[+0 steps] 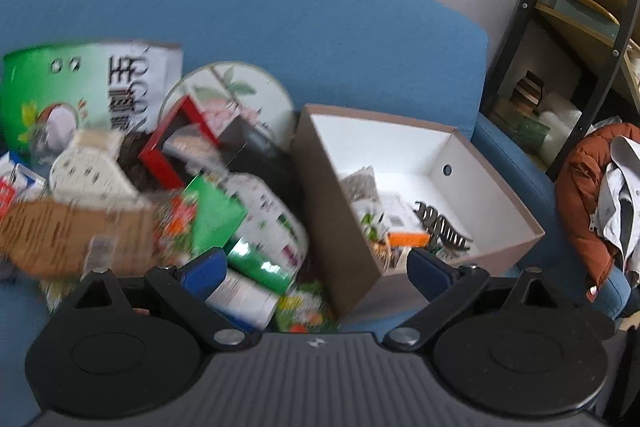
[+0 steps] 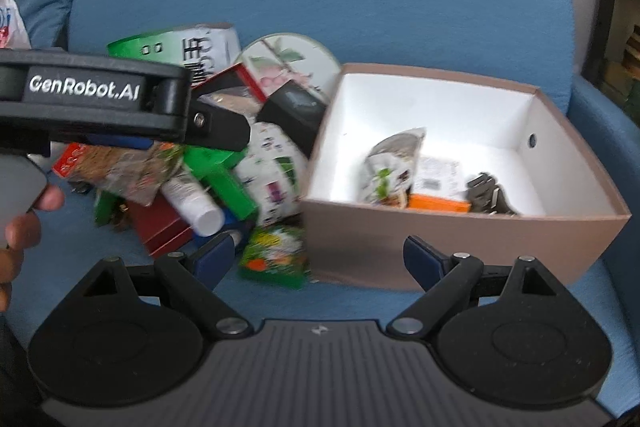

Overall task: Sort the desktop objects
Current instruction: 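Withdraw both tools from the tan box back to the pile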

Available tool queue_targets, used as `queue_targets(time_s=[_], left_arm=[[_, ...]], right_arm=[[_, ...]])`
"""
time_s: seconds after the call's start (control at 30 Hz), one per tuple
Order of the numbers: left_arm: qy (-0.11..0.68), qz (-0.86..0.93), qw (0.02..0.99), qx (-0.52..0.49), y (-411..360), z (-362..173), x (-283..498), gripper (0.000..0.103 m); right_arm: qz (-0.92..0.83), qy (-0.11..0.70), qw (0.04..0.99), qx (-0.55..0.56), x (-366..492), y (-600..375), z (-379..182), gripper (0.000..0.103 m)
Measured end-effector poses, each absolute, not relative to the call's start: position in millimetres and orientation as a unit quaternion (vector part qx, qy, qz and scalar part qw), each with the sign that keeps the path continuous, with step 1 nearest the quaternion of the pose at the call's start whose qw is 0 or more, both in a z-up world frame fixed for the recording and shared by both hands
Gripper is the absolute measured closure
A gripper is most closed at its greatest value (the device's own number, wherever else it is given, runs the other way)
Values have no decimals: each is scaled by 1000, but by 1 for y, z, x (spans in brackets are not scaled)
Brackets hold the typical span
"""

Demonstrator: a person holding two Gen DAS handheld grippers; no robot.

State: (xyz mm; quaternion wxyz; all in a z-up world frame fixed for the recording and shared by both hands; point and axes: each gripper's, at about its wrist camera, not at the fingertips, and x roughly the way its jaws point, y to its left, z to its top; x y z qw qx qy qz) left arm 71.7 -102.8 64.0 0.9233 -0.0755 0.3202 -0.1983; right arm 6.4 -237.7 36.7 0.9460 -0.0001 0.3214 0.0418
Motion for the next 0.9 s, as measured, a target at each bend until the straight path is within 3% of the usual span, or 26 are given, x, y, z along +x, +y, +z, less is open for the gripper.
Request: queue_targets(time_s=[0.3,0.57,0.83,0.9], left_arm=[[354,-149,915,-120,-27,-3,35,4],[370,-148,906,-141,-12,-20,45,11],[359,-219,899,-126,-55,-27,60,46],[360,-220,899,-116,-63,-30,66,48]], right_arm=[[65,335,940,-12,-4,-194,-13,14],[66,329,941,-36,18,-167,-50,15],[24,324,945,-34,30,-180,-58,24],[23,320,946,-42,33,-179,-59,27]])
